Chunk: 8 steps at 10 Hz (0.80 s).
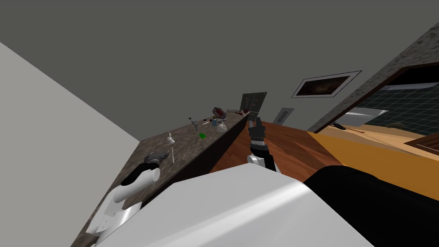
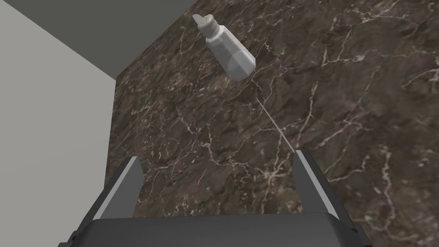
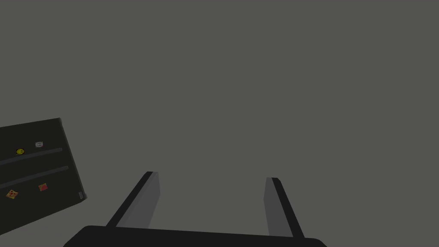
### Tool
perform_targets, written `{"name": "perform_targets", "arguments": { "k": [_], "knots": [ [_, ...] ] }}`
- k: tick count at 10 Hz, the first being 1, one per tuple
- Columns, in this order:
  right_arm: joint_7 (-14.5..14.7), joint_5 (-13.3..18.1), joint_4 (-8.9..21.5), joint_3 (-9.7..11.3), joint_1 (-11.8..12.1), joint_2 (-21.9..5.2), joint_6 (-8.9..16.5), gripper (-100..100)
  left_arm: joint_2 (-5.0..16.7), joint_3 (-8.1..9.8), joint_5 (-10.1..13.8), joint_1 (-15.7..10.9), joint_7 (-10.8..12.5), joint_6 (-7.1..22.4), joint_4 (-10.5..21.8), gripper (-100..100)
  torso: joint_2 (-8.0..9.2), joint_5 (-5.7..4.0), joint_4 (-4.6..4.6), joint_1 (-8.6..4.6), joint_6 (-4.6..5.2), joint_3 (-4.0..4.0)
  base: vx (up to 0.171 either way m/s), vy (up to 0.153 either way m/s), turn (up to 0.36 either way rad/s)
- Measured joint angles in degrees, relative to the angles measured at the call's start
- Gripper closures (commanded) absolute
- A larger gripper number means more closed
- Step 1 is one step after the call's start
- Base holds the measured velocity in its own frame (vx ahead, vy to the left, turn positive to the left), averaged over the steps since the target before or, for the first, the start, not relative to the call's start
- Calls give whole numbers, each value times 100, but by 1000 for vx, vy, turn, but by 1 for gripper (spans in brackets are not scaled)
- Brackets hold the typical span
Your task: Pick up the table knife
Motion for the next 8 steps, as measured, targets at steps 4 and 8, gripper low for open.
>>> {"name": "perform_targets", "arguments": {
  "k": [4, 8],
  "knots": [
    [0, 0, 0, 0, 0, 0, 0, 0, 102, 181, 142, -181, 556, 511, 301, -100, 0, 0, 0, 3, -1, 0, 28, -33, -19],
    [0, 0, 0, 0, 0, 0, 0, 0, 217, 346, 249, -424, 1086, 1018, 625, -100, -1, 1, 0, 3, -1, -1, 35, -37, -13]
  ]
}}
